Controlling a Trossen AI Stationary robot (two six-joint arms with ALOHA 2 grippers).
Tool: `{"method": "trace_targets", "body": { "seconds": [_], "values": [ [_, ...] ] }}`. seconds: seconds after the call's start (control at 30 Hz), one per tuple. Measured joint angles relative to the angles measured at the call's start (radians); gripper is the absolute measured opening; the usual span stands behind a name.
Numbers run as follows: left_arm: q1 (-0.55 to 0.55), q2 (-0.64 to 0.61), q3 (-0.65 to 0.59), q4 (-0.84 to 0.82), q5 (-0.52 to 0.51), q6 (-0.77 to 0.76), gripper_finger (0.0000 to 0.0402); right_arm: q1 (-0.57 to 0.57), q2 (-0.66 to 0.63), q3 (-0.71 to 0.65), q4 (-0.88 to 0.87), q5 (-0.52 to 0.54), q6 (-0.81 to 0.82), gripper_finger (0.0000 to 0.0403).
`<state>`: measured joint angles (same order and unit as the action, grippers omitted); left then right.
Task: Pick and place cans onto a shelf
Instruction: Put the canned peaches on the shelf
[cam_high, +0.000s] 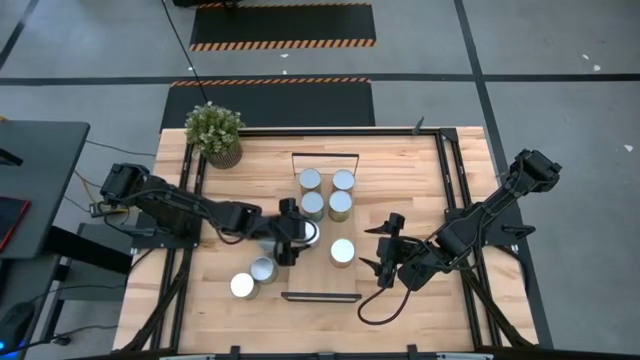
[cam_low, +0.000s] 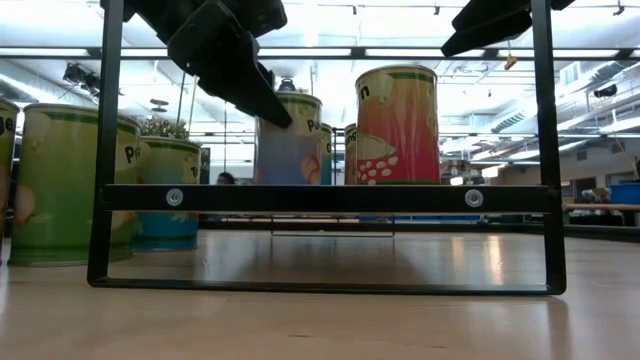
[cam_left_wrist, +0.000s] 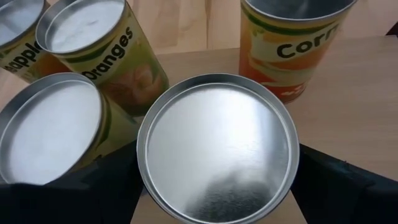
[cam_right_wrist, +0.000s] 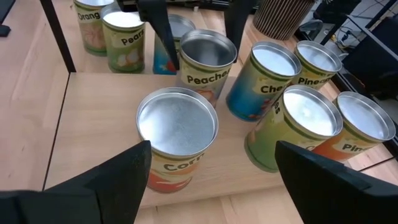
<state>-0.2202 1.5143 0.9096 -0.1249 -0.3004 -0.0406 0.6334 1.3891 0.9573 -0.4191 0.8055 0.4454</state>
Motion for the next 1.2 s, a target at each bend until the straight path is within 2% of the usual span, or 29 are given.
{"method": "trace_targets", "body": {
  "seconds": [0.77, 1.0, 1.2],
  "values": [
    [0.012, 0.0, 0.0, 0.0, 0.054, 0.005, 0.0355, 0.0, 0.0, 0.0, 0.008, 0.0, -0.002, 0.035],
    [0.016, -0.001, 0.0, -0.008, 0.121, 0.0, 0.0359, 0.0, 0.0, 0.0, 0.007, -0.007, -0.003, 0.035],
    [0.016, -0.001, 0.0, -0.003, 0.122, 0.0, 0.036, -0.002, 0.0, 0.0, 0.008, -0.007, -0.002, 0.035]
  ]
}}
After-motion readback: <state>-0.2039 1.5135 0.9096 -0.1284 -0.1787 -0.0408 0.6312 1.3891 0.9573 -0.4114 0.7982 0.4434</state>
